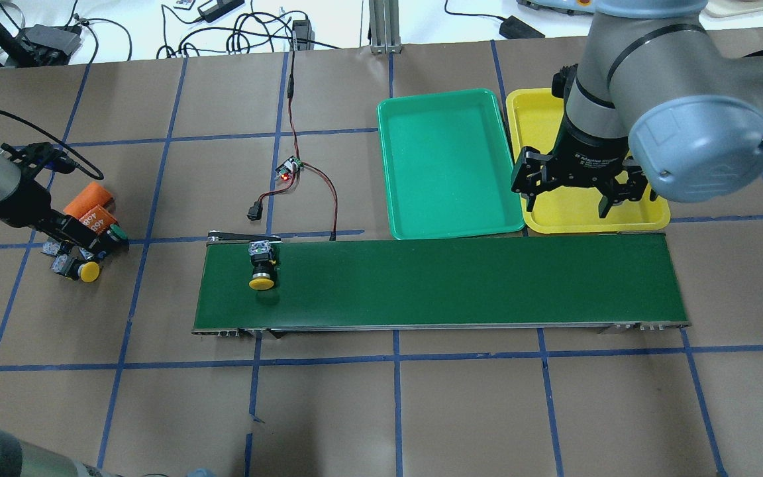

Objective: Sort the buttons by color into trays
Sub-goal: 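Return the left gripper to the pile and grasp another yellow-cap button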

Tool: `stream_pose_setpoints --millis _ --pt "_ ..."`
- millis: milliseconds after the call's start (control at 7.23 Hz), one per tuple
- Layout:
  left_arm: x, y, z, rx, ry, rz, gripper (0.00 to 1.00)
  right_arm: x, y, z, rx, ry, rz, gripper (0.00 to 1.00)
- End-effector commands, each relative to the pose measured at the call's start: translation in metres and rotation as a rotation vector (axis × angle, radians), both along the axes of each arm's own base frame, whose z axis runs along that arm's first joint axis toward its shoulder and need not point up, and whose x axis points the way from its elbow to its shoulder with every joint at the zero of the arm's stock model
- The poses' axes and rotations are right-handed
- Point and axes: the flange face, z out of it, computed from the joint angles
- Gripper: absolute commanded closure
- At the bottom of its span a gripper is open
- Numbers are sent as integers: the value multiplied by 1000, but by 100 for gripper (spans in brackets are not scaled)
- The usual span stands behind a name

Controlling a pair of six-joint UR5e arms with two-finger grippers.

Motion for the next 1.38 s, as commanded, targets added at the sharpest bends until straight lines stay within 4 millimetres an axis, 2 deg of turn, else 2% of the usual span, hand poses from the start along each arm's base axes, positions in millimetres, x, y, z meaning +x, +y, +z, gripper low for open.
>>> stream_pose_setpoints --millis 0,138,277,553,692,830,968,1245 --pt "21 6 -15 20 -41 -7 0 0 0 0 1 2 1 0" --pt "38 15 -27 34 -21 26 0 0 0 -1 3 2 1 0" --pt "44 17 -35 45 -9 44 0 0 0 0 1 0 1 0" --pt "41 14 -47 35 40 65 0 0 0 -2 3 1 3 0" --pt "42 14 -48 36 41 67 0 0 -1 -3 5 -3 4 0" --pt "41 13 -46 35 44 66 0 1 -4 -15 28 -4 4 0" --pt "40 14 -48 39 49 68 0 1 -4 -14 25 -12 4 0" --pt "40 13 -36 32 33 94 0 1 -2 -12 24 -3 13 0"
